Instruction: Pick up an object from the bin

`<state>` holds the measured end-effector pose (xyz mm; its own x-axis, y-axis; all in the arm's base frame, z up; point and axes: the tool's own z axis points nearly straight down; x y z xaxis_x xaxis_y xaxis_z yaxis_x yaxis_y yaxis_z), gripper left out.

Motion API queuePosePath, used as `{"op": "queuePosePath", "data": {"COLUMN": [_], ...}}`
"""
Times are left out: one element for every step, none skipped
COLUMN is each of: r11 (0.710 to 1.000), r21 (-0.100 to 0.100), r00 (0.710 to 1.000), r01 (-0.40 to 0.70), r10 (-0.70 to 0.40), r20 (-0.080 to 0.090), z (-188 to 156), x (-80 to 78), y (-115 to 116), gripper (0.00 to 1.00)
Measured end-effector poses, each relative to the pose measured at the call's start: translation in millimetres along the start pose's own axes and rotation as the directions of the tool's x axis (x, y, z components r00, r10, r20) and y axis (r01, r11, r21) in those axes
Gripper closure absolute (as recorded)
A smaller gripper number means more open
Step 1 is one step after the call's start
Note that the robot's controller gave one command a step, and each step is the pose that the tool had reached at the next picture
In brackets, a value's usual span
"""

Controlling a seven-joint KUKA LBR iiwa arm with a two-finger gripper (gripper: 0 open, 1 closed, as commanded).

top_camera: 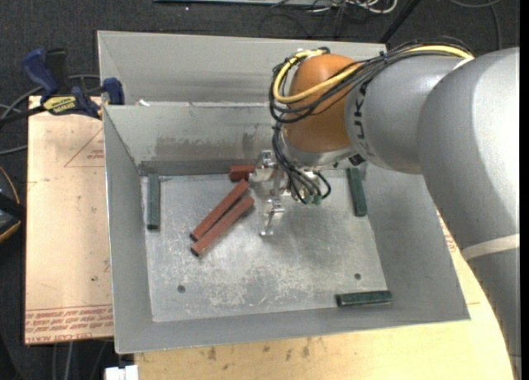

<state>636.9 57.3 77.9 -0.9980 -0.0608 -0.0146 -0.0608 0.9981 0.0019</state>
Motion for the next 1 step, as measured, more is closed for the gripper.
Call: {"op": "queuePosePath", "data": {"r11": [0.997], "r21": [-0.002], "r00": [0.997], "r01": [-0.079], "r10": [0.079], "r20": [0.000], "z": [-0.1], "x": [-29.8], "y": [89.6], "gripper": [1.00]}}
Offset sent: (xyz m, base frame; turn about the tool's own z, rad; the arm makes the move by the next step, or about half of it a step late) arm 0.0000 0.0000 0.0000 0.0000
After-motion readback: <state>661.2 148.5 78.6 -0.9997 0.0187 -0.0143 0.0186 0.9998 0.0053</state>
